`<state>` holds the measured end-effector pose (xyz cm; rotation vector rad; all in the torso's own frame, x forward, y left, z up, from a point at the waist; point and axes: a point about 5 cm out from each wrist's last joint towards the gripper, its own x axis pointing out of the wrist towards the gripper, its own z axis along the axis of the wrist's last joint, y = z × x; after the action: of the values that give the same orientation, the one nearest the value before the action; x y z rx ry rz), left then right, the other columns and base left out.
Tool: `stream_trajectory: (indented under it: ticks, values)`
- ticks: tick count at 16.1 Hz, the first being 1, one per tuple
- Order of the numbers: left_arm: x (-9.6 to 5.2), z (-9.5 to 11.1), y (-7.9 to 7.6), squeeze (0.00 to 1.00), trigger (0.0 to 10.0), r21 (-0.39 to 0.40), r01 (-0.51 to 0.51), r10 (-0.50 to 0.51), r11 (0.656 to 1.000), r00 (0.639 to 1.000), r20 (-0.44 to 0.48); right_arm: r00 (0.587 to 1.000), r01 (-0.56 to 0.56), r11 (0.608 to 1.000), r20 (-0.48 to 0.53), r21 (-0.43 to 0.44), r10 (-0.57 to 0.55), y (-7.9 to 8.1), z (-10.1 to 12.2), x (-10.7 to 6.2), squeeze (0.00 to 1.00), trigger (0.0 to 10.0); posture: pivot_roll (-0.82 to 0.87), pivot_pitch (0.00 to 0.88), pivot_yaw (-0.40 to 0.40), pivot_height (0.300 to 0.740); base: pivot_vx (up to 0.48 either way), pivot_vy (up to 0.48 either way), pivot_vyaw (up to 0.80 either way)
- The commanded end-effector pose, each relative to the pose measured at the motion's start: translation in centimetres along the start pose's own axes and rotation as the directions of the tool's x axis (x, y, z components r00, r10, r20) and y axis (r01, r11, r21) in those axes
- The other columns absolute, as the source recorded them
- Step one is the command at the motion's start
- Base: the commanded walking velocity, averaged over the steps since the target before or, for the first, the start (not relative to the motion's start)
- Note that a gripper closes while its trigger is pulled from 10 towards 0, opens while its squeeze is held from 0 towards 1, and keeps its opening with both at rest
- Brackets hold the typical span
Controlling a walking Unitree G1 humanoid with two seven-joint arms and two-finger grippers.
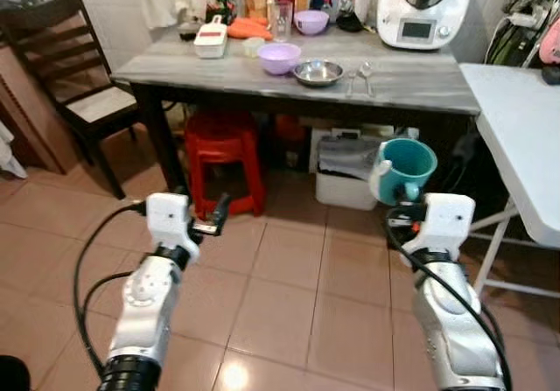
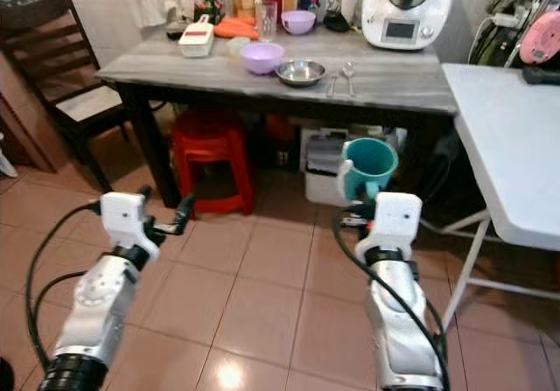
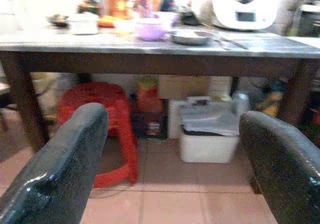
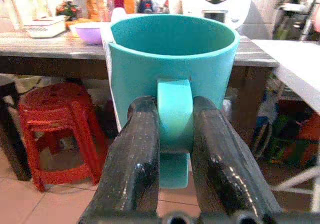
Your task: Setting the table
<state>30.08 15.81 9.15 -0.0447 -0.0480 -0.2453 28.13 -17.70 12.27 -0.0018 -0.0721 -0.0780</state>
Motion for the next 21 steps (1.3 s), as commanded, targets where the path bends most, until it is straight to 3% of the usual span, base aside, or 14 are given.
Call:
stream_trajectory:
  ticks: [1,11,21]
  values:
    - [0.2,0.3,-0.4,0.00,10.0,0.007,0.018,-0.018,1.000,1.000,0.019,0.999,0.007,1.000,0.042,-0.008,-0.006,-0.2,0.9,0.1,0.00,10.0,-0.04,0.000,0.029,0.740,0.000,0.000,0.00]
    - [0.3,0.4,-1.2,0.00,10.0,-0.018,0.060,-0.059,0.998,0.998,0.029,0.998,0.002,1.000,0.058,-0.007,-0.002,0.0,1.2,0.3,0.00,10.0,-0.04,0.000,0.030,0.740,0.266,0.000,0.14]
    - [0.4,0.6,-1.8,0.00,10.0,-0.044,0.083,-0.081,0.996,0.996,0.041,0.998,0.021,1.000,0.054,0.008,-0.021,-0.2,1.2,0.2,0.00,10.0,-0.05,0.000,0.033,0.740,0.362,0.000,-0.09]
